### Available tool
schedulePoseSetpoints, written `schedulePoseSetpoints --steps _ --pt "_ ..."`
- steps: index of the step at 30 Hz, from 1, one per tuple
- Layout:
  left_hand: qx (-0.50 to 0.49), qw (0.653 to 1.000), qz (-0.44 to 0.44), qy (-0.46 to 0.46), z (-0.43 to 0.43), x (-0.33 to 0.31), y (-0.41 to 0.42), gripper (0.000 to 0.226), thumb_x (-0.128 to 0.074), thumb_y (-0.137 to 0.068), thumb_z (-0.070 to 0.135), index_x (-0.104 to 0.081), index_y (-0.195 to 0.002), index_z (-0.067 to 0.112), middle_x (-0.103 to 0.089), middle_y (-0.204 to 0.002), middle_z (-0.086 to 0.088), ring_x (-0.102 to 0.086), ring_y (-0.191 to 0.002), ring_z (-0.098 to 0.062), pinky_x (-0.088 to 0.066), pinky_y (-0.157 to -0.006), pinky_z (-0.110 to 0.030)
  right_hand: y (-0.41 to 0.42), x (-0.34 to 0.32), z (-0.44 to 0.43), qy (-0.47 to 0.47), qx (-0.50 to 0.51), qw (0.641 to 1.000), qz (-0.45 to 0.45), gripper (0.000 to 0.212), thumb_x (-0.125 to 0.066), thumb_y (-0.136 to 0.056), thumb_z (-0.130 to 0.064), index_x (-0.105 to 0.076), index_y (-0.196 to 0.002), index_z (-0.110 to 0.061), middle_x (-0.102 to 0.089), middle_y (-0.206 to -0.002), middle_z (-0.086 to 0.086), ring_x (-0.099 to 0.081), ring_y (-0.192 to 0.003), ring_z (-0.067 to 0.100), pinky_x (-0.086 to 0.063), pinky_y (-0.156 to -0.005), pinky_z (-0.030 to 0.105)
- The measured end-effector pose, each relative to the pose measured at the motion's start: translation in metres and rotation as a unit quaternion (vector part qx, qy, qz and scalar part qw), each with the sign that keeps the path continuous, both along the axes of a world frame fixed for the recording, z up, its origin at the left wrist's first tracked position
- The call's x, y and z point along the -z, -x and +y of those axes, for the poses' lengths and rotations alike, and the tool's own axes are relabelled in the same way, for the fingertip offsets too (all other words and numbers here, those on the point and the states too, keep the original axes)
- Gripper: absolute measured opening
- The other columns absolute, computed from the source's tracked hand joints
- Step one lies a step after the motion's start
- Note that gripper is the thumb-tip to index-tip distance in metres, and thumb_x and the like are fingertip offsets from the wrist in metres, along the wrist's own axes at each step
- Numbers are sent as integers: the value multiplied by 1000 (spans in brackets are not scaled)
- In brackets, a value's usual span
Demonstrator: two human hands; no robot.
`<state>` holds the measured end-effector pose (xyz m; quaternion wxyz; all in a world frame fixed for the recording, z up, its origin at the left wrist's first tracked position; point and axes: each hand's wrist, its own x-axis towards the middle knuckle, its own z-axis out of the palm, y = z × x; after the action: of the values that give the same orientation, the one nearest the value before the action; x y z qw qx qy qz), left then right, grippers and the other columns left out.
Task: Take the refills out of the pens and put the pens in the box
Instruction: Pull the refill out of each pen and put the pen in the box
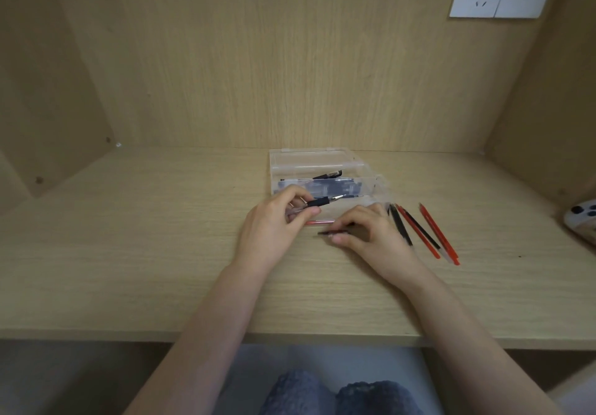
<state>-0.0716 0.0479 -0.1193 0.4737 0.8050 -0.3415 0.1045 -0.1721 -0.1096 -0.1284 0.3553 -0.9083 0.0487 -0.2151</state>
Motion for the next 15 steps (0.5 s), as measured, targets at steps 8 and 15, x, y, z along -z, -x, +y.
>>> schedulePoseSetpoints --steps 8,15 --pt "16 1000 1 -7 1 1 -1 16 -74 -74 36 -61 -84 37 -65 -81 15 -62 -78 -2 -52 -77 -34 3 -10 -5 -167 87 971 -151 21 -68 -83 -6 -63 -94 -24 -68 -94 -5 -62 -86 2 -46 -79 14" --pt "21 1000 -8 -16 0 1 -1 18 -75 -72 34 -61 -83 37 -66 -81 13 -63 -78 -4 -51 -77 -34 5 -14 1 -156 40 976 -146 23 -70 -80 -6 -65 -90 -25 -67 -89 -11 -60 -80 -2 -43 -75 12"
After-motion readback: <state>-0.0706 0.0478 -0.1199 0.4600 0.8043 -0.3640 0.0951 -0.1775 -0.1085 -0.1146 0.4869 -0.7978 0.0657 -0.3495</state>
